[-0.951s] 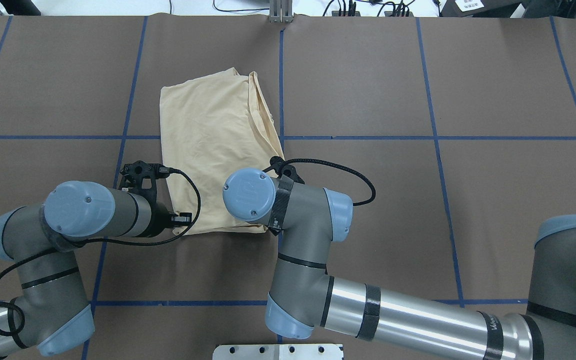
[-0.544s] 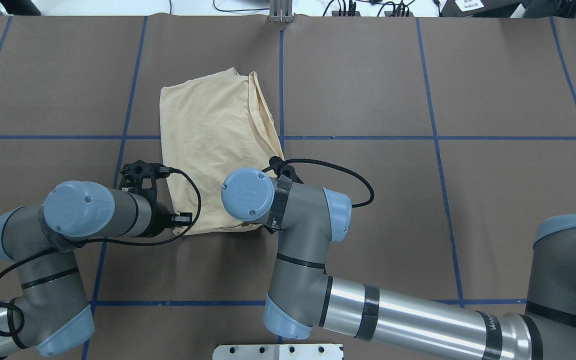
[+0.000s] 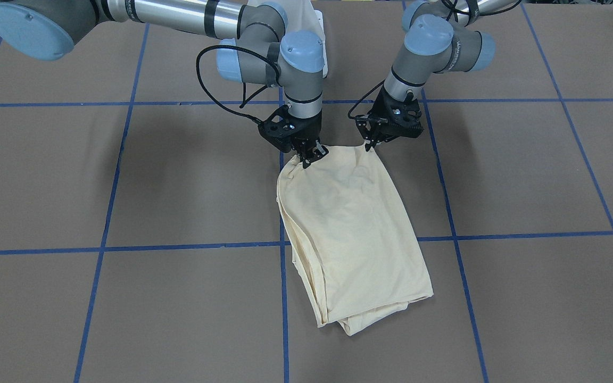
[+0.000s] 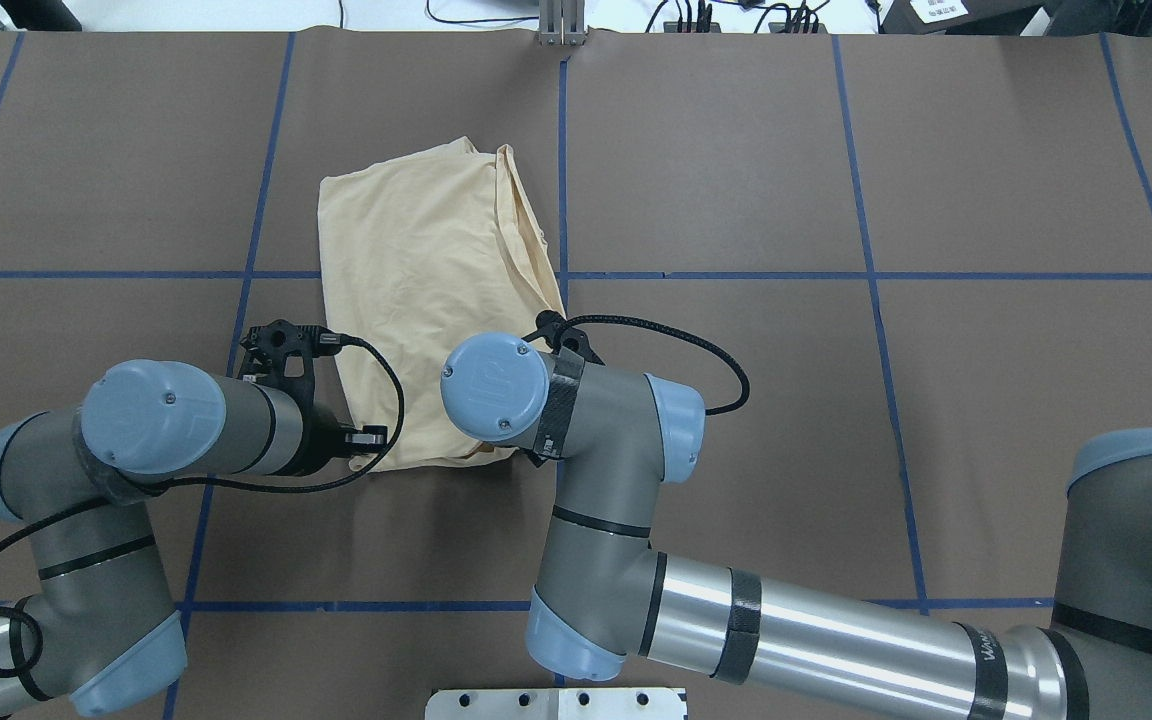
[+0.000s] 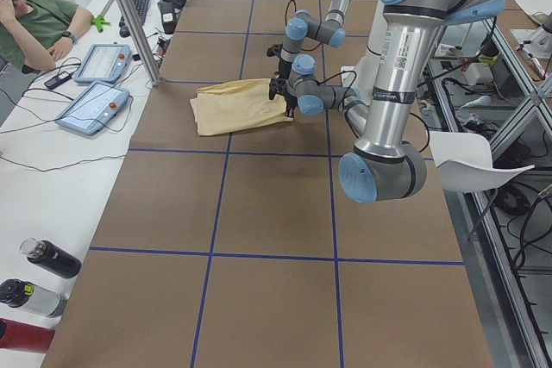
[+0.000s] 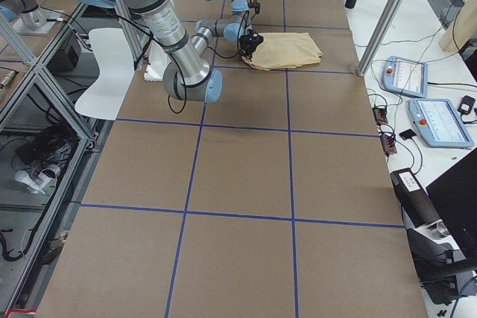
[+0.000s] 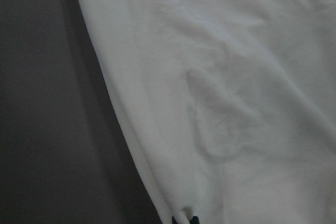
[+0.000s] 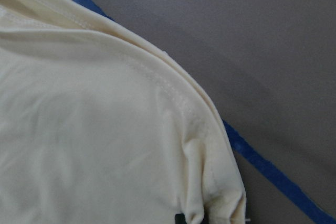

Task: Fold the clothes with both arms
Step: 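Grasp the shirt's near edge with both grippers, then lift the near edge with both grippers and fold it farther from the robot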

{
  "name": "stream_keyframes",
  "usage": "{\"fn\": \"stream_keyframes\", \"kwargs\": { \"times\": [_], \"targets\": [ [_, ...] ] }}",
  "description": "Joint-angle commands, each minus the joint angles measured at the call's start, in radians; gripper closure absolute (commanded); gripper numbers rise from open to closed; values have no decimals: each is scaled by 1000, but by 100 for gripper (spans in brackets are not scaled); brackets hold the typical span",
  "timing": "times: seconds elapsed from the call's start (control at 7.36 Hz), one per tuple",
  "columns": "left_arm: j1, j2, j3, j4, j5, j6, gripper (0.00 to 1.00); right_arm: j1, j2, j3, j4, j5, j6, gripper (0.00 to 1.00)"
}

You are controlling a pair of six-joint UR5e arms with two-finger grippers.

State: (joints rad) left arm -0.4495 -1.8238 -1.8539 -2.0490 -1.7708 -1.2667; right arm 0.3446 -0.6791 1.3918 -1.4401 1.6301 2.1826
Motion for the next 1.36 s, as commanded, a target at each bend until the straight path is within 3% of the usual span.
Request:
{"fn": "stream_keyframes", "kwargs": {
  "times": [0.0, 0.27, 0.54, 0.82, 1.22],
  "targets": [
    [2, 0, -57, 25, -15, 0, 100, 1, -83, 144, -10, 5, 0, 100],
    [47, 1, -141, 46, -73, -41, 100, -82, -198, 458, -220, 2, 19, 100],
    [130, 20, -256, 93, -75, -77, 100, -186, -241, 623, -336, -41, 100, 100],
    [144, 6, -373, 237, -96, -91, 100, -174, -234, 647, -385, -41, 80, 100],
    [115, -61, -355, 354, -136, -76, 100, -35, -211, 613, -379, -35, -38, 100]
  ]
}}
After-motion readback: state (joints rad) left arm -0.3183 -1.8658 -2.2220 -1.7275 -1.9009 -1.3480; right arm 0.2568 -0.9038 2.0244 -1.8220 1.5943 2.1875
